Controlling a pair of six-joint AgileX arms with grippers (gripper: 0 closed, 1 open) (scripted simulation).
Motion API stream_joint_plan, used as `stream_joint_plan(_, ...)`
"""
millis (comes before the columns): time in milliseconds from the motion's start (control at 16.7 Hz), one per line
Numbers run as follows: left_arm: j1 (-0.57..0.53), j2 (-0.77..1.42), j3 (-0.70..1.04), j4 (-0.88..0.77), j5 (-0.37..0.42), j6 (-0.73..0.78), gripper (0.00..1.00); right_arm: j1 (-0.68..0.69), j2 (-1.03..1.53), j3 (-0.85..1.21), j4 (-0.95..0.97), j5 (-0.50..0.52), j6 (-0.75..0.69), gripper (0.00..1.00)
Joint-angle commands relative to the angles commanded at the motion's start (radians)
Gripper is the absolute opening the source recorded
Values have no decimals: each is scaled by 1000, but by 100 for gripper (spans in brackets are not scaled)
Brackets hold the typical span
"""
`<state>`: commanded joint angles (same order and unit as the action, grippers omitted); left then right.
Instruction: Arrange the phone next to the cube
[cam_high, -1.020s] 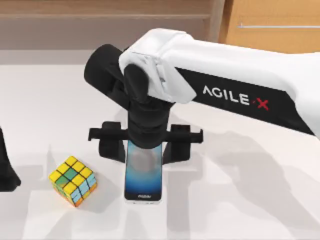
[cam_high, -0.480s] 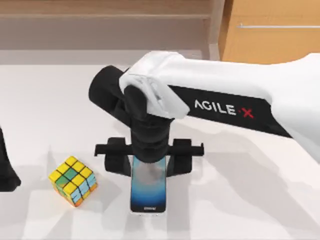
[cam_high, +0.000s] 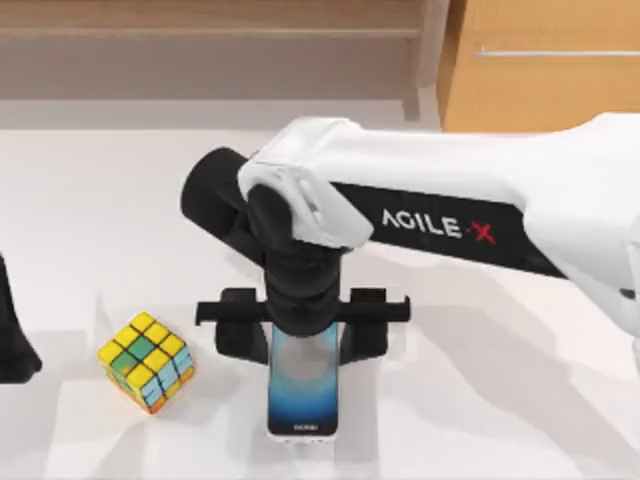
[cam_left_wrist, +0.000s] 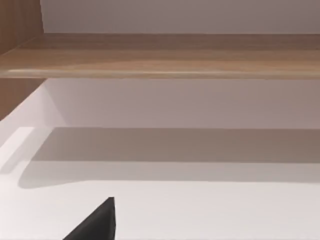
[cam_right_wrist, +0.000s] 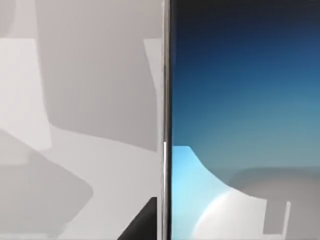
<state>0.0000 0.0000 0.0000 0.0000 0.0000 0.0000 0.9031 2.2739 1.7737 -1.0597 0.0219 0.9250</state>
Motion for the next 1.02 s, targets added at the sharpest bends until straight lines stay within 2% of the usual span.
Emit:
stream_joint_plan(660, 0, 0, 0, 0, 0, 0, 100, 0, 0, 0, 0, 0, 0, 98)
stream_joint_plan(1020, 0, 0, 0, 0, 0, 0, 100, 0, 0, 0, 0, 0, 0, 100)
